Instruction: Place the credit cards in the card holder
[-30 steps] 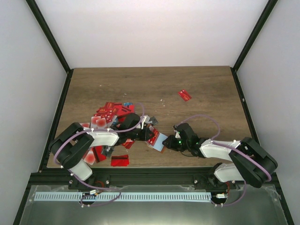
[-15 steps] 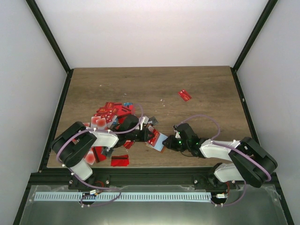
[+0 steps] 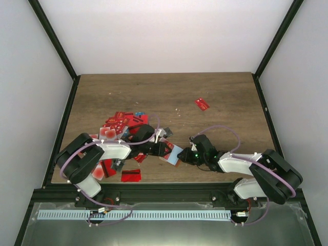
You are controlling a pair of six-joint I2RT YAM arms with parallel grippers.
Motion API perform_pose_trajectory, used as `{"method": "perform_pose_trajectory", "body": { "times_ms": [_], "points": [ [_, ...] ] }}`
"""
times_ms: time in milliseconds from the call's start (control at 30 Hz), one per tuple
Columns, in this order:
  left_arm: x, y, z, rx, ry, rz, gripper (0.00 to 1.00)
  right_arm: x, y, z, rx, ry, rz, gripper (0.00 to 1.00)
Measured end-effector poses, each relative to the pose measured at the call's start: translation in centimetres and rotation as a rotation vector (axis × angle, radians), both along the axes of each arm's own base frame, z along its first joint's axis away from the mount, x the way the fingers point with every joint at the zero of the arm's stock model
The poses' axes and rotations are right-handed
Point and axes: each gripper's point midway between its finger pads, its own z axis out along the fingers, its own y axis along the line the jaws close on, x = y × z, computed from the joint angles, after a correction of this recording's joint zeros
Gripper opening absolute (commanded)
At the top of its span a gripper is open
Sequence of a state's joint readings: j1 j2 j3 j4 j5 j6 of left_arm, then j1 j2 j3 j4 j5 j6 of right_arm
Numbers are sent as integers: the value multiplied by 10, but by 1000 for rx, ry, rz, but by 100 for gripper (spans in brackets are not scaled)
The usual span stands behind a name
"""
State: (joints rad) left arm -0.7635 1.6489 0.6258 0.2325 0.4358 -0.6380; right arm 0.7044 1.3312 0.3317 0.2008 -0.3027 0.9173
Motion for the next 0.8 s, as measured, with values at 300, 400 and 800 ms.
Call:
{"method": "perform_pose_trajectory", "body": {
  "times_ms": [300, 400, 800],
  "points": [
    [12, 8, 16, 108, -83, -12, 59, 1, -1, 0, -5, -4, -5, 20],
    [14, 12, 16, 143, -94, -14, 59, 1, -1, 0, -5, -3, -5, 20],
    [15, 14, 9, 180, -95, -25, 55, 1, -1, 0, -7, -5, -3, 20]
  ]
}}
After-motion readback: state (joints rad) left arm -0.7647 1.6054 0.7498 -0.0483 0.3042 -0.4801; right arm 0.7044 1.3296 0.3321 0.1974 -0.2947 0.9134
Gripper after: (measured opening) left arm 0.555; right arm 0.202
